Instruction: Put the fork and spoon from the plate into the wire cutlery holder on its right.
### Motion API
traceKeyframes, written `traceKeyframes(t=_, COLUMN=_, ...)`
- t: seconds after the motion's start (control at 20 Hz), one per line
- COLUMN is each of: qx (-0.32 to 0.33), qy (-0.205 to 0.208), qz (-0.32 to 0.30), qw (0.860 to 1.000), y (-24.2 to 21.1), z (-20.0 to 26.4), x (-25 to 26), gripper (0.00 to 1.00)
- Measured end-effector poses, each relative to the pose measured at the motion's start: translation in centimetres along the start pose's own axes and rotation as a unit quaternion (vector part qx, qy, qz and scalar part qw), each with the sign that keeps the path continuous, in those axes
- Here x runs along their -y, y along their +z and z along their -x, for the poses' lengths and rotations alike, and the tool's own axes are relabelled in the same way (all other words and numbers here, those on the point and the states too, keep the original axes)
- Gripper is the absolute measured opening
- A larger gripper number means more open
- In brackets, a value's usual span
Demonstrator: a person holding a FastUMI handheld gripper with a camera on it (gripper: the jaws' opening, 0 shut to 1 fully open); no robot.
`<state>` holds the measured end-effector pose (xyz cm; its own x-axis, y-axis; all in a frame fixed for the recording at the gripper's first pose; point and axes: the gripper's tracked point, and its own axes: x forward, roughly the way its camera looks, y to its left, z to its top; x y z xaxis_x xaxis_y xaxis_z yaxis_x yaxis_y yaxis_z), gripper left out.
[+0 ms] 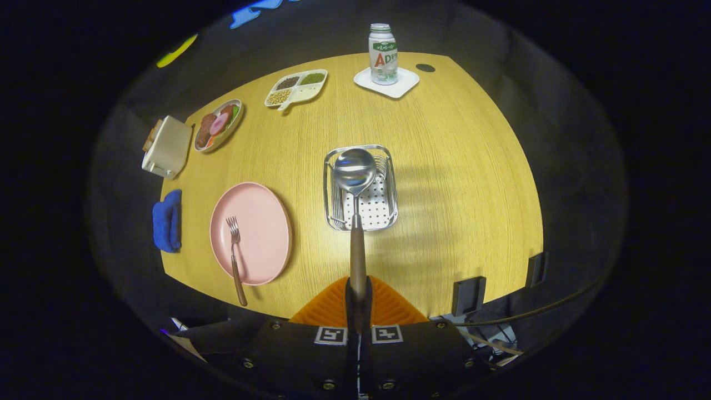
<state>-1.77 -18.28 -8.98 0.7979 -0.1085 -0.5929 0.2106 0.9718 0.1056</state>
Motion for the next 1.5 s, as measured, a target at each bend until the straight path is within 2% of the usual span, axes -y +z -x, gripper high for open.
traceKeyframes(t=0.45, qx=-0.078, qy=-0.007, qz=0.013, qw=0.997, y=-0.2, z=-0.5, x=0.4, gripper=0.02)
traceKeyframes(t=0.85, qx=-0.119, qy=-0.020, qz=0.015, qw=0.993, y=0.5, z=-0.8, x=0.9, gripper=0.02)
traceKeyframes(t=0.9, qx=-0.122, qy=-0.019, qz=0.015, qw=0.992, y=0.5, z=-0.7, x=0.9, gripper=0.05)
traceKeyframes(t=1.3, qx=-0.095, qy=-0.017, qz=0.006, qw=0.995, y=1.7, z=-0.1, x=0.6, gripper=0.14)
traceKeyframes(t=1.5, qx=-0.085, qy=-0.016, qz=0.001, qw=0.996, y=1.5, z=0.5, x=0.9, gripper=0.16)
